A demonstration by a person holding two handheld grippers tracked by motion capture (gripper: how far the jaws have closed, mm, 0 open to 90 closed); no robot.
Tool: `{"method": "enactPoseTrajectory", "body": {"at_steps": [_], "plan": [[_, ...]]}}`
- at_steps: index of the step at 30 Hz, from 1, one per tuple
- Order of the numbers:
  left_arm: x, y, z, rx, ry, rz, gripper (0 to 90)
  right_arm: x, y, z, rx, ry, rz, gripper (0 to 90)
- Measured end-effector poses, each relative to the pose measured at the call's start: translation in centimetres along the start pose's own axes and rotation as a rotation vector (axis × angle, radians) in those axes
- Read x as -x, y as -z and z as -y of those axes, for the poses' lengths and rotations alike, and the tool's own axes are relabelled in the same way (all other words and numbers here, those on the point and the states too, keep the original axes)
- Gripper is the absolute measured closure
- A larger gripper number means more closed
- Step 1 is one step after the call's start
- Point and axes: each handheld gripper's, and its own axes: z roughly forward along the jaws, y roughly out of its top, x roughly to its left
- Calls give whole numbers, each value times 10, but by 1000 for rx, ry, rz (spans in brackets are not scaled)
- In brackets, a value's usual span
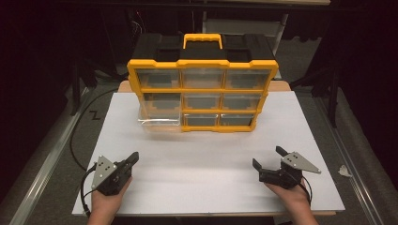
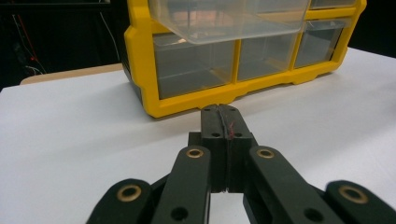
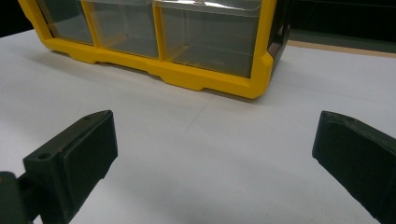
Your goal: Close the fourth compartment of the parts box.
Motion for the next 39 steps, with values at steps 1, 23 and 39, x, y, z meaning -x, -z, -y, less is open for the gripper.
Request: {"method": "enactPoseTrajectory", "body": {"at_steps": [1, 23, 39], "plan": [[0, 0, 0, 2, -1, -2, 899, 0, 0, 0, -1, -2, 1, 12], [14, -1, -2, 29, -13, 65, 897, 1, 0, 1, -4, -10, -1, 13], [23, -9, -29, 68, 4, 68, 900, 2, 2, 2, -6, 2, -1, 13]]}}
